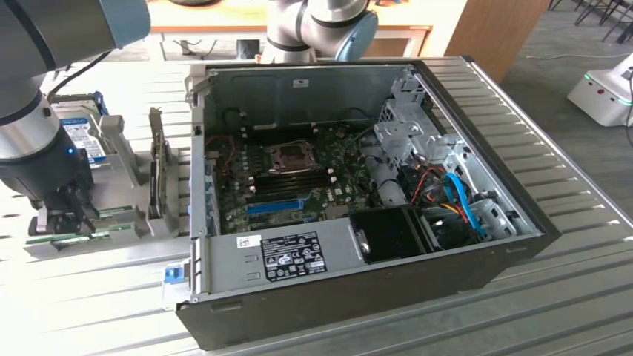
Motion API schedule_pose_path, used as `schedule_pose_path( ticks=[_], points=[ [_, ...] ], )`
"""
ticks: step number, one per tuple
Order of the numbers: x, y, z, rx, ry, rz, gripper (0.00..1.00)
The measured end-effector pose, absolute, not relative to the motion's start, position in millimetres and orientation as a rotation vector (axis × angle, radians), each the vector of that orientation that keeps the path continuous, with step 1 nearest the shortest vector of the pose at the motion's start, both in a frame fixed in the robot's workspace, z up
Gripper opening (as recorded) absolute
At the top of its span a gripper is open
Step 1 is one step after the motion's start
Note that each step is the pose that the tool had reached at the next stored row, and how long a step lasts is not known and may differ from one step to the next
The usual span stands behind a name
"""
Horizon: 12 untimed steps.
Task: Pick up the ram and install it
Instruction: 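Pick up the ram and move it above insertion slot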
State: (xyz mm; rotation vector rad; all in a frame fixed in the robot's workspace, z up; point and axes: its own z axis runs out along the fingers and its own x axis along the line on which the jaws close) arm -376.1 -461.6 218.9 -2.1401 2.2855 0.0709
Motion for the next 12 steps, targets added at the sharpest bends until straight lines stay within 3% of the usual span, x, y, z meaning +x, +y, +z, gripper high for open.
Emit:
schedule_pose_path(
  ticks=[12],
  points=[
    [-376.1,-461.7,213.0,-2.14,2.286,0.071,0.31]
  ],
)
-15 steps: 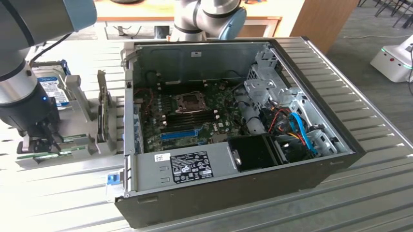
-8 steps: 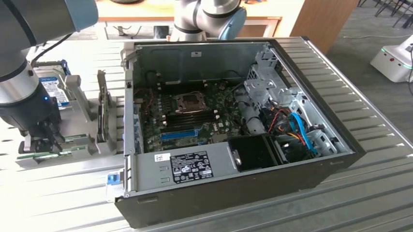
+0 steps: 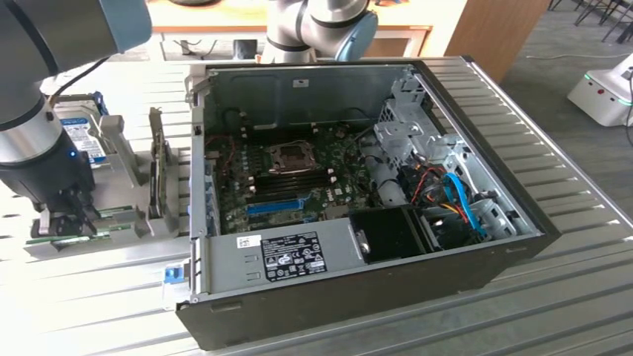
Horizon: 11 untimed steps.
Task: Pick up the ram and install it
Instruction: 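Pick up the ram and move it above insertion slot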
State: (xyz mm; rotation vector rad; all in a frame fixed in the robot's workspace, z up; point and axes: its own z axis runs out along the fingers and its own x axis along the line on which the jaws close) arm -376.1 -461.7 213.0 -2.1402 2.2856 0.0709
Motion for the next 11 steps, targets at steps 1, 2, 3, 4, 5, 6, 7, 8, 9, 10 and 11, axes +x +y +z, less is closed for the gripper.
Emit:
schedule_pose_path(
  ticks=[1,2,3,4,5,6,7,8,9,10,11],
  points=[
    [-376.1,-461.7,212.2,-2.14,2.286,0.071,0.31],
    [-376.1,-461.6,211.3,-2.14,2.286,0.071,0.31],
    [-376.1,-461.7,210.5,-2.14,2.286,0.071,0.31],
    [-376.1,-461.7,209.6,-2.14,2.286,0.071,0.31],
    [-376.1,-461.7,208.9,-2.14,2.286,0.071,0.31],
    [-376.1,-461.7,208.3,-2.14,2.286,0.071,0.31],
    [-376.1,-461.7,207.7,-2.14,2.286,0.071,0.31],
    [-376.1,-461.7,207.3,-2.14,2.286,0.071,0.31],
    [-376.1,-461.7,207.1,-2.14,2.286,0.071,0.31],
    [-376.1,-461.7,206.8,-2.14,2.286,0.071,0.31],
    [-376.1,-461.7,206.2,-2.14,2.286,0.071,0.31]
  ],
)
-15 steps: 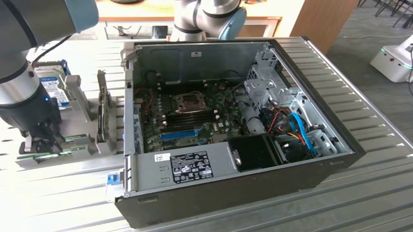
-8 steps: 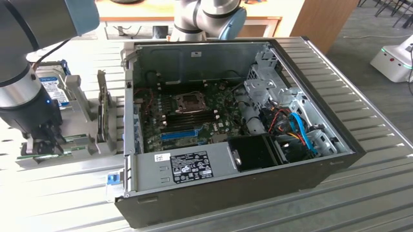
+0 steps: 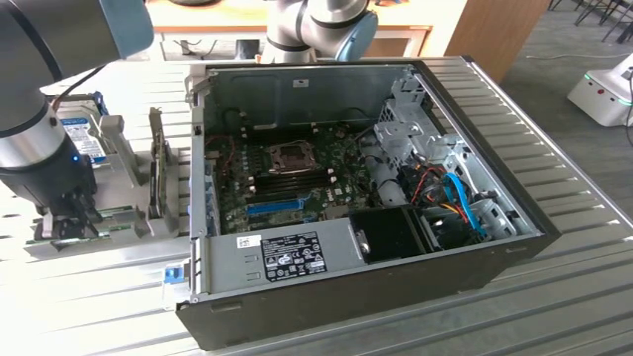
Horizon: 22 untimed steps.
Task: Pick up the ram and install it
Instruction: 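Pick up the ram and move it above insertion slot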
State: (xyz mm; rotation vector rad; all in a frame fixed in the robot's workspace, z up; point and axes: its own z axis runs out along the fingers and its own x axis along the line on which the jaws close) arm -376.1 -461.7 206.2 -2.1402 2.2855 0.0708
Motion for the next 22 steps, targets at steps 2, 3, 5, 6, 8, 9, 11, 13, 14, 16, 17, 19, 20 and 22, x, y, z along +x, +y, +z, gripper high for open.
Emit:
schedule_pose_path(
  ticks=[2,3,5,6,8,9,11,13,14,16,17,19,20,22],
  points=[
    [-376.1,-461.7,205.0,-2.14,2.286,0.071,0.31],
    [-376.1,-461.7,204.5,-2.14,2.286,0.071,0.31],
    [-376.1,-461.7,203.2,-2.14,2.286,0.071,0.31],
    [-376.1,-461.7,202.7,-2.14,2.286,0.071,0.31],
    [-376.1,-461.7,202.0,-2.14,2.286,0.071,0.31],
    [-376.1,-461.7,202.0,-2.14,2.286,0.071,0.31],
    [-376.1,-461.7,201.9,-2.14,2.286,0.071,0.31],
    [-376.1,-461.8,201.8,-2.14,2.286,0.071,0.31],
    [-376.0,-461.9,201.8,-2.14,2.285,0.071,0.31],
    [-376.0,-462.3,201.9,-2.14,2.286,0.071,0.31],
    [-376.1,-462.5,201.9,-2.14,2.286,0.071,0.31],
    [-376.1,-462.7,201.9,-2.14,2.286,0.071,0.31],
    [-376.1,-462.9,201.9,-2.14,2.286,0.071,0.31],
    [-376.0,-463.6,201.9,-2.14,2.286,0.071,0.31]
  ],
)
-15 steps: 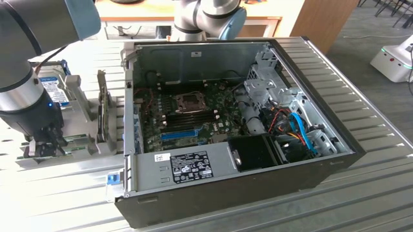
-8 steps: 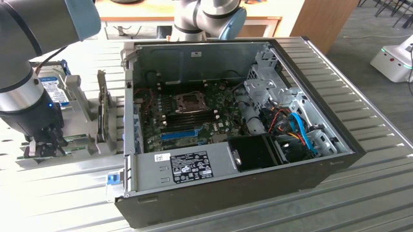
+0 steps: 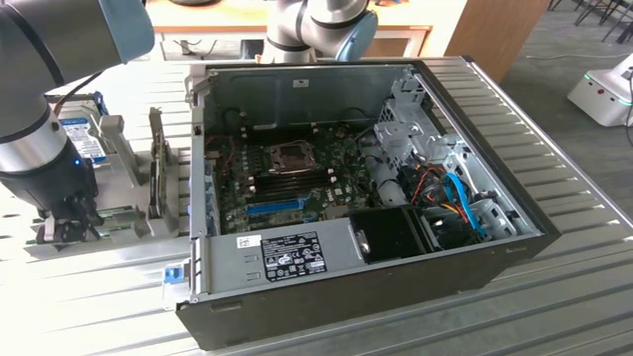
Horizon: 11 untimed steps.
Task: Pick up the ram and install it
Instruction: 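Pick up the ram and move it above insertion slot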
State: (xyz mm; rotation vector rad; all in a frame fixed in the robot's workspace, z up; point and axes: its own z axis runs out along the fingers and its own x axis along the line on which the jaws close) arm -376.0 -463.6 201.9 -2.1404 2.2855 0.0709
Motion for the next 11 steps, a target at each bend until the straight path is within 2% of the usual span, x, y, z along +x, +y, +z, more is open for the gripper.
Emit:
schedule_pose_path(
  ticks=[11],
  points=[
    [-375.9,-464.0,201.9,-2.14,2.286,0.071,0.31]
  ],
)
